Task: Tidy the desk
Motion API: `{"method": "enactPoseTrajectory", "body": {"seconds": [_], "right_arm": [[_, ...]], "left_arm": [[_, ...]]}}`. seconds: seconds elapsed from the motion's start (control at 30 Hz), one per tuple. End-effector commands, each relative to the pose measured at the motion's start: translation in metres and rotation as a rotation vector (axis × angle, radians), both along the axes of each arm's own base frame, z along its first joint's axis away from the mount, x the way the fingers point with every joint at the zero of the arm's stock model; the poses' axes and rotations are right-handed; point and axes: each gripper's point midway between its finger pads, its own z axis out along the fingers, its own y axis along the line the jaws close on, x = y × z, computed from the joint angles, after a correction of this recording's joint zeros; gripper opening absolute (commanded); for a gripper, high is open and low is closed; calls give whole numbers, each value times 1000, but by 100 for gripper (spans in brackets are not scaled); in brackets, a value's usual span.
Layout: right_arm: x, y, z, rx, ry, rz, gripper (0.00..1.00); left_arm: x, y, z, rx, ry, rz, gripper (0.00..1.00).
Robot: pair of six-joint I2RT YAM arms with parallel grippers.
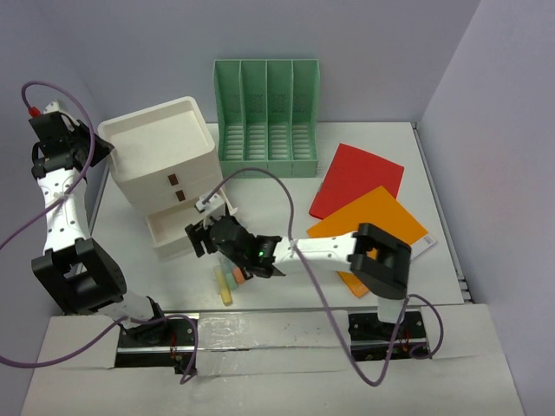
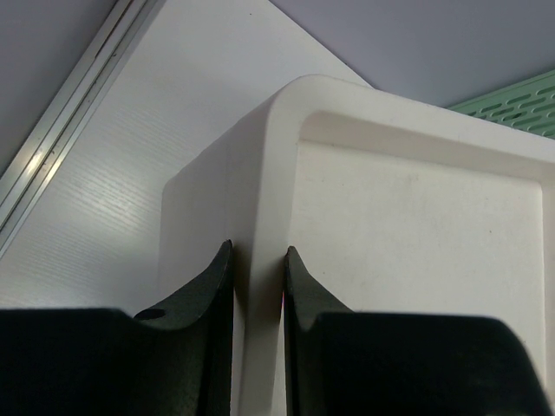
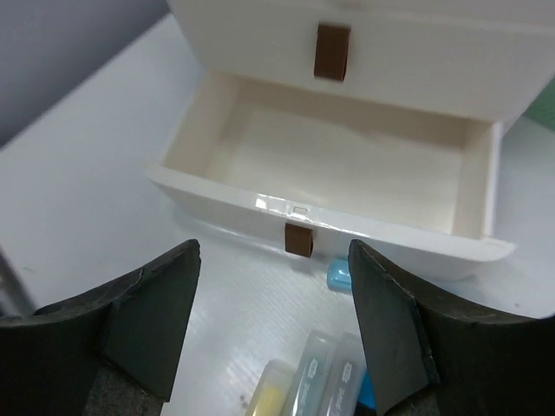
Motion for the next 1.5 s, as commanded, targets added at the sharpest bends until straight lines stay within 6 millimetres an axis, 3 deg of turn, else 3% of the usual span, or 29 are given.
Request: {"method": "enactPoseTrajectory", "body": {"seconds": [0.0, 0.13, 0.27, 0.43, 0.57, 0.63, 0.73, 1.0, 1.07, 1.27, 1.47], "right_arm": [[-22, -33, 11, -108, 116, -1, 76], [-36, -70, -8, -213, 189, -23, 76], [-45, -93, 1, -196, 212, -24, 78], [-46, -106, 2, -210, 236, -25, 79], [-46, -114, -13, -244, 298, -31, 76], [-44, -116, -16, -246, 315, -50, 75], [-44, -122, -30, -269, 354, -86, 73], [-46, -115, -69, -372, 426, -48, 68], [-45, -111, -73, -406, 427, -34, 68], [-36, -102, -96, -457, 462, -40, 64], [-20, -104, -108, -446, 505, -58, 61]], "left_arm": [[-9, -2, -14, -108, 68, 44, 3], [-6, 2, 3, -71, 43, 41, 14], [-2, 5, 17, -53, 16, 43, 34], [2, 0, 23, -69, 13, 4, 49], [1, -2, 39, -49, -15, -11, 64], [1, -1, 46, -37, -36, -16, 67], [-2, -3, 65, -11, -109, -32, 85], [-17, -10, 118, 61, -263, -47, 87], [-21, -8, 122, 89, -272, -31, 99], [-40, -8, 131, 151, -288, -20, 99], [-57, -17, 124, 193, -281, -57, 99]]}}
